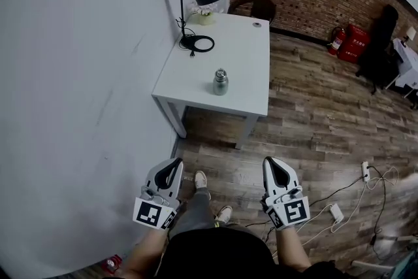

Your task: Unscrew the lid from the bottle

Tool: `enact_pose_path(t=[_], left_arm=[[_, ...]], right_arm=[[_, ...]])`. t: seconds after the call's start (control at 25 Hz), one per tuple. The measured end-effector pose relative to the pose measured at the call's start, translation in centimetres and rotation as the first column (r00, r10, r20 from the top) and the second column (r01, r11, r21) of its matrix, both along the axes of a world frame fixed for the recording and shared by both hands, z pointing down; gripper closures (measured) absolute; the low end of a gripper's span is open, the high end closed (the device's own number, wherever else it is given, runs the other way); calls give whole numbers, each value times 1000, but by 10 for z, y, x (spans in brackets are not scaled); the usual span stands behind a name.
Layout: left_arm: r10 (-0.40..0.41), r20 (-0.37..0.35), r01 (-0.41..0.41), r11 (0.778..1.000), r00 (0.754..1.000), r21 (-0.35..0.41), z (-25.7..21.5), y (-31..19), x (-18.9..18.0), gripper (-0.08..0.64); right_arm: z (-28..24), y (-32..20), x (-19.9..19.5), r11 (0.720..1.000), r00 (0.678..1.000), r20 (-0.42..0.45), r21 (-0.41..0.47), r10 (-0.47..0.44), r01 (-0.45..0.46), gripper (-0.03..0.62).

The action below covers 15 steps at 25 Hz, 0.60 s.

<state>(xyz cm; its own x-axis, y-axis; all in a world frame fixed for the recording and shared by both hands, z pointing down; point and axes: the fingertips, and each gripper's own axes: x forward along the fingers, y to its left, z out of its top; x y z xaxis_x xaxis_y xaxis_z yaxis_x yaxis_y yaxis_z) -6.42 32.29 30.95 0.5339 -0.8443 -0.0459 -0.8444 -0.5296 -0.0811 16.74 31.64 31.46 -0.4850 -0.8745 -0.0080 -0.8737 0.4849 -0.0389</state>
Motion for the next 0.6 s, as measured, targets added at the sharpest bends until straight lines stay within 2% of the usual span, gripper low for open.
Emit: enact_pose_path(t=[0.24, 0.6], left_arm=[[13, -33, -15, 998, 999, -62, 29, -33, -1, 531], [53, -89, -57, 998, 995, -39, 26, -142, -9, 531]], right_arm=[[4, -28, -5, 1000, 1000, -21, -10, 7, -7, 580], [12, -118, -36, 998, 996, -89, -60, -24, 19, 578]])
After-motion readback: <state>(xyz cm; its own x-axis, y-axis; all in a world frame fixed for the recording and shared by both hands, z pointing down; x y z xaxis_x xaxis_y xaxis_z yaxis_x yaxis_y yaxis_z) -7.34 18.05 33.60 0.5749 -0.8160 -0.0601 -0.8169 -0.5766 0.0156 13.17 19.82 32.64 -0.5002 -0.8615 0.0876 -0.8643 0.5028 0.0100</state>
